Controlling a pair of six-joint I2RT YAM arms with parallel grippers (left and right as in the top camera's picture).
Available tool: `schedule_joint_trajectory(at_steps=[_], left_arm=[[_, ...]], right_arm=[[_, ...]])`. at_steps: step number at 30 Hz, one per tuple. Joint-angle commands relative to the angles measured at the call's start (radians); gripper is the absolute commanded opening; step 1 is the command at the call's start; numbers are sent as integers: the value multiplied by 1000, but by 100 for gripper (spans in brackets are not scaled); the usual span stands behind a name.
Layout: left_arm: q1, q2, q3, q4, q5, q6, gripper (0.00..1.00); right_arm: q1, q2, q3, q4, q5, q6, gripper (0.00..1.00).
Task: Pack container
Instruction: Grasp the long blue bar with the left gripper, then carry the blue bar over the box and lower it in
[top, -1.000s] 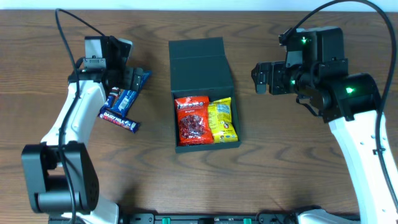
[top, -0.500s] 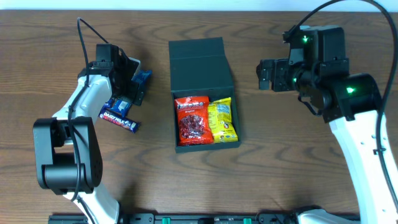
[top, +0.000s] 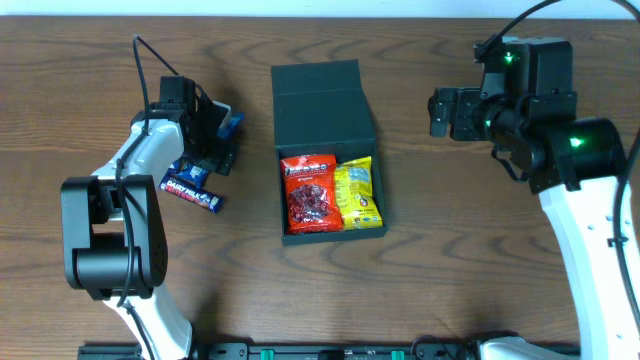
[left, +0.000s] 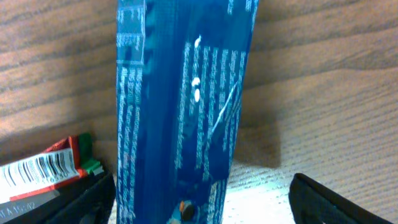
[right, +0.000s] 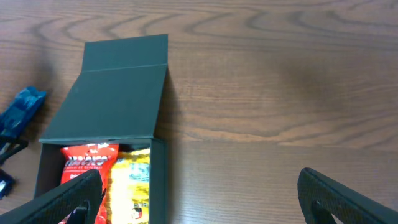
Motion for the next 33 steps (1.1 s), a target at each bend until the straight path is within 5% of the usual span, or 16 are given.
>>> schedule_joint_trajectory(at_steps=[1,26,33], left_arm=[[-1,20,15,16,13,11,87],[-1,43,15,29,17,-61,49],[-6,43,35,35,29,-126,45]], right_arm=[[-8,-6,11,1,11,-3,99],[-8,-6,11,22,12,-3,99],[-15,-6,11,29,12,-3,99]])
